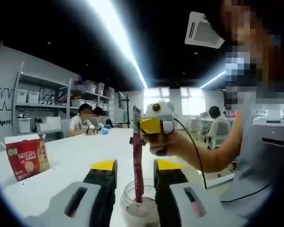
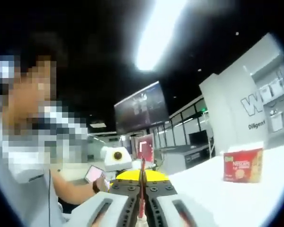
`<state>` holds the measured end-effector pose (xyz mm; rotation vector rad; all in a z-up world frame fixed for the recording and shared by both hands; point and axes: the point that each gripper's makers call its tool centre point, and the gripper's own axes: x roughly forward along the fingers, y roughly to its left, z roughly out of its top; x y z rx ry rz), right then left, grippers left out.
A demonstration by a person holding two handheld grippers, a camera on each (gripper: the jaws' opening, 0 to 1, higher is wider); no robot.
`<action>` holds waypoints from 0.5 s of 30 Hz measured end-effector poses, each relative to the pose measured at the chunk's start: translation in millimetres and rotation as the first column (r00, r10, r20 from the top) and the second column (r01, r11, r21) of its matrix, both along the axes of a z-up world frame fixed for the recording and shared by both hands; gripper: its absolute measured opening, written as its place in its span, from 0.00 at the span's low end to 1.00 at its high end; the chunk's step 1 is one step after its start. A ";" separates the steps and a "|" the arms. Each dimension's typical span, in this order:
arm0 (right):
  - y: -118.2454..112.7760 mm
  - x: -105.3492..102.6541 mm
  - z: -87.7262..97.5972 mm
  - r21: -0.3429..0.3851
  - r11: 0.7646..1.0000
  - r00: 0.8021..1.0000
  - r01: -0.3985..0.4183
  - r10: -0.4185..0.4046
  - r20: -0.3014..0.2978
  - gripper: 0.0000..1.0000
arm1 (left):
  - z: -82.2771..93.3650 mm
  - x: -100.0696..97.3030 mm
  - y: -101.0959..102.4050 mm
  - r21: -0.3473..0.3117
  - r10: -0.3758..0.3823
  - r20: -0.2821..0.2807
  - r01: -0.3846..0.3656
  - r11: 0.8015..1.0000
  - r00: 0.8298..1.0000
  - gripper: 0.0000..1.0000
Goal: Tear open the coffee pouch, take out the coffee, and pour the coffee from the pouch into the cup
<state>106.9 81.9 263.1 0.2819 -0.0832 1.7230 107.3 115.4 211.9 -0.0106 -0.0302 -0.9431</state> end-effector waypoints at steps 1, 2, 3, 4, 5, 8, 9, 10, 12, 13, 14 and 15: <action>-1.3 -1.4 4.9 0.015 1.000 1.000 -0.007 0.008 -0.008 0.01 | -0.2 -0.9 0.4 -0.012 -0.004 -0.007 0.004 1.000 1.000 0.34; -3.0 -2.2 8.6 0.024 1.000 1.000 -0.009 0.009 -0.013 0.01 | 0.6 -2.0 0.5 -0.027 -0.012 -0.007 0.012 1.000 1.000 0.34; -4.5 -2.8 12.4 0.036 0.999 1.000 -0.007 0.008 -0.011 0.01 | 2.1 -3.2 0.4 -0.047 -0.020 -0.011 0.020 0.999 1.000 0.34; -6.6 -3.2 16.7 0.052 0.999 1.000 -0.008 0.008 -0.014 0.01 | 3.9 -4.3 0.5 -0.064 -0.027 -0.010 0.026 0.998 1.000 0.33; -8.7 -3.4 20.7 0.067 0.998 1.000 -0.006 0.007 -0.015 0.01 | 6.7 -6.2 0.0 -0.082 -0.036 0.000 0.036 0.996 0.999 0.33; -17.5 -3.0 36.5 0.149 0.989 0.999 -0.003 0.008 -0.032 0.01 | 11.2 -9.2 -0.7 -0.109 -0.045 0.020 0.047 0.993 0.999 0.30; -19.4 -4.2 39.4 0.169 0.986 0.999 -0.004 0.010 -0.033 0.01 | 15.9 -9.6 -0.6 -0.117 -0.037 0.057 0.044 0.992 0.998 0.28; -22.9 -5.9 41.8 0.189 0.982 0.999 -0.009 0.015 -0.034 0.01 | 16.3 -11.2 -1.0 -0.122 -0.036 0.060 0.043 0.992 0.998 0.26; -22.5 -8.8 40.9 0.181 0.983 0.999 -0.015 0.021 -0.030 0.01 | 20.2 -10.9 -2.2 -0.135 -0.042 0.057 0.049 0.990 0.997 0.25; -19.6 -13.2 38.0 0.163 0.986 0.999 -0.030 0.031 -0.008 0.01 | 22.7 -10.8 -3.4 -0.136 -0.046 0.055 0.053 0.989 0.997 0.24; -16.7 -16.8 35.6 0.143 0.989 0.999 -0.040 0.040 0.005 0.01 | 24.1 -11.1 -5.3 -0.127 -0.057 0.049 0.063 0.990 0.997 0.23; -13.1 -18.3 33.0 0.121 0.992 0.999 -0.036 0.034 0.026 0.01 | 24.8 -11.1 -7.2 -0.102 -0.066 0.045 0.070 0.992 0.997 0.21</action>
